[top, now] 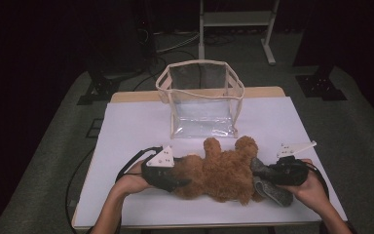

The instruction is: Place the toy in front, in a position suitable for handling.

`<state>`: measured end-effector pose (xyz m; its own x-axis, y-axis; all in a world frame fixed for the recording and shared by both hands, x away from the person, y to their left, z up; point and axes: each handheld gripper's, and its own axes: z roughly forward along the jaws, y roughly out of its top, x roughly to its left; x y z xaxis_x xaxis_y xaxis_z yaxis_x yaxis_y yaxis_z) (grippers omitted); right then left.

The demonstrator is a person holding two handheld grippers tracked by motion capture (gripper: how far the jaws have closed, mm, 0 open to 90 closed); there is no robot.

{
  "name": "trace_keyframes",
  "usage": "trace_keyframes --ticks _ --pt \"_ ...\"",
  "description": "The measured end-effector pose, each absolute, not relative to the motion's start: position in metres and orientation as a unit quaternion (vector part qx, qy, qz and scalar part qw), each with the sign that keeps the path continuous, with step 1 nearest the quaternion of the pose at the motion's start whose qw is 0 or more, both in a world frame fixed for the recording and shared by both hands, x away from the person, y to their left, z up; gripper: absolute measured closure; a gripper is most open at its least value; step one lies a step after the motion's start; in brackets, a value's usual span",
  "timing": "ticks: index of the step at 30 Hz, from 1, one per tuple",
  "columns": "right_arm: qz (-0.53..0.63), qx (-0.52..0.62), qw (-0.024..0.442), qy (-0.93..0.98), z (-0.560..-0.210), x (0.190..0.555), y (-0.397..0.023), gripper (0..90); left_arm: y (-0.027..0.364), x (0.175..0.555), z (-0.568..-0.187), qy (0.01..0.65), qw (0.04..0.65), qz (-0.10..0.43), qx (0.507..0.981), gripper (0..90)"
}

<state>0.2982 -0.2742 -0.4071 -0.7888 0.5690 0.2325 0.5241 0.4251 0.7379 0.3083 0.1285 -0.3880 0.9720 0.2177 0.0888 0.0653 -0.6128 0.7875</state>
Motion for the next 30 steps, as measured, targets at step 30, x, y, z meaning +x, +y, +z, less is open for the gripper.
trace_keyframes --ticks 30 --pt "0.436 0.142 0.045 0.888 -0.308 0.318 -0.134 70.1 0.123 0.305 -0.386 0.070 0.428 0.094 0.896 33.1"
